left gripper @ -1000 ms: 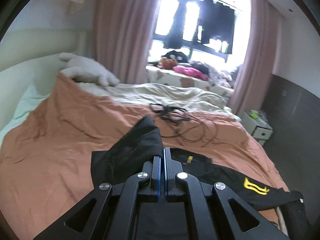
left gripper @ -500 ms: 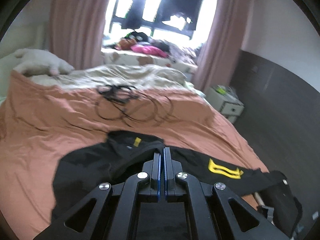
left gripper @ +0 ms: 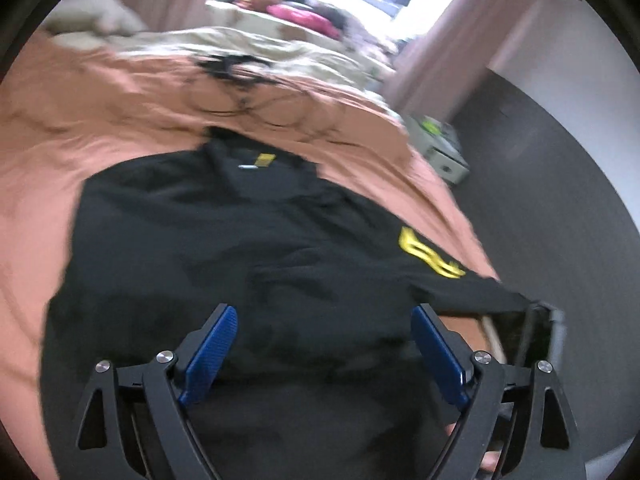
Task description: Fold large clothes
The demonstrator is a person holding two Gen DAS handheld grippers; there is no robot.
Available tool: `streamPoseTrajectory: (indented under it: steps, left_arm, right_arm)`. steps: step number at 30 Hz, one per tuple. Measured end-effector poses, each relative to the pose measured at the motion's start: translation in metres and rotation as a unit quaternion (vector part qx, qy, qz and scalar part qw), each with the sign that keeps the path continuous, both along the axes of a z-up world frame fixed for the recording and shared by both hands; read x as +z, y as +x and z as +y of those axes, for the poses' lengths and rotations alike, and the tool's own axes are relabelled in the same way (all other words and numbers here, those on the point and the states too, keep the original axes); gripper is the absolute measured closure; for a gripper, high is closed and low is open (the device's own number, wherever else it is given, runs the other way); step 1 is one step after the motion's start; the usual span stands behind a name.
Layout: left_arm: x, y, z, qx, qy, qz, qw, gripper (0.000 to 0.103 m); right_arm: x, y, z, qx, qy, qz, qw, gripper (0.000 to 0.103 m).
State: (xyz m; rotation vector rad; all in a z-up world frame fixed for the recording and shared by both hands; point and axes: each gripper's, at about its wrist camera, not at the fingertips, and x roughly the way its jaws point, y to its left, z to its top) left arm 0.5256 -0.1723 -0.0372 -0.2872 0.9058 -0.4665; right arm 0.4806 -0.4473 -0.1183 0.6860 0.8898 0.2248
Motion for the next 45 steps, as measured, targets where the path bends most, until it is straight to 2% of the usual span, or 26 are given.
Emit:
streamPoseTrajectory:
  steps: [4,7,10,12,16,18,19,21,23,26,31,33,34,36,37,38,41,45]
  left_arm:
    - [-0.015,-0.016,0.044,0.063,0.06,-0.024,0.9959,0.014]
    - [-0.026,-0.021,0.072,0.1,0.078,-0.033,0.9914,0.015]
    - [-0.043,-0.025,0.097,0.133,0.092,-0.03,0.9865,0.028]
    - [-0.055,-0.022,0.11,0.145,0.096,-0.021,0.9845,0.041]
    - [-0.085,-0.02,0.14,0.165,0.088,-0.013,0.9822,0.048]
    - [-0.097,-0.012,0.148,0.177,0.098,0.011,0.9792,0.066]
    - [-0.101,-0.008,0.152,0.18,0.101,0.022,0.9782,0.07]
    - [-0.102,-0.005,0.158,0.183,0.094,0.007,0.9787,0.07]
    - [-0.107,0.0,0.162,0.189,0.099,0.02,0.9767,0.07]
    - [-0.113,0.004,0.17,0.194,0.054,0.038,0.9787,0.07]
    - [-0.111,0.002,0.168,0.193,0.077,0.029,0.9778,0.07]
    - [-0.108,0.001,0.171,0.194,0.066,0.027,0.9784,0.07]
    - [-0.108,0.0,0.174,0.195,0.062,0.026,0.9785,0.07]
    - [-0.105,0.0,0.175,0.198,0.065,0.021,0.9778,0.07]
    - [-0.105,0.0,0.176,0.199,0.067,0.018,0.9776,0.07]
    - [-0.104,0.0,0.176,0.199,0.067,0.017,0.9776,0.07]
    - [-0.106,-0.001,0.177,0.197,0.064,0.02,0.9782,0.07]
    - [-0.106,0.001,0.178,0.198,0.065,0.019,0.9778,0.07]
  right_arm:
    - [-0.006,0.003,0.019,0.024,-0.028,0.007,0.999,0.024]
    - [-0.011,0.007,0.032,0.033,-0.054,0.011,0.998,0.024]
    - [-0.015,0.012,0.05,0.052,-0.095,0.01,0.994,0.024]
    - [-0.016,0.014,0.059,0.061,-0.12,0.004,0.991,0.024]
    - [-0.023,0.025,0.079,0.07,-0.159,-0.013,0.985,0.024]
    - [-0.026,0.035,0.088,0.074,-0.172,-0.017,0.982,0.024]
    - [-0.026,0.038,0.092,0.072,-0.177,-0.022,0.981,0.024]
    - [-0.026,0.045,0.102,0.068,-0.185,-0.033,0.98,0.024]
    - [-0.029,0.049,0.111,0.077,-0.192,-0.036,0.978,0.024]
    - [-0.038,0.059,0.126,0.089,-0.216,-0.024,0.972,0.024]
    - [-0.057,0.073,0.145,0.104,-0.278,0.006,0.955,0.024]
    - [-0.06,0.071,0.144,0.098,-0.294,0.01,0.951,0.024]
    - [-0.059,0.071,0.143,0.096,-0.296,0.012,0.95,0.026]
    - [-0.058,0.071,0.137,0.09,-0.31,0.017,0.946,0.048]
    - [-0.056,0.071,0.131,0.087,-0.305,0.018,0.948,0.054]
    - [-0.055,0.07,0.128,0.083,-0.303,0.019,0.949,0.067]
    - [-0.039,0.065,0.105,0.064,-0.276,0.006,0.959,0.071]
    - [0.002,0.051,0.06,0.007,-0.244,-0.042,0.969,0.072]
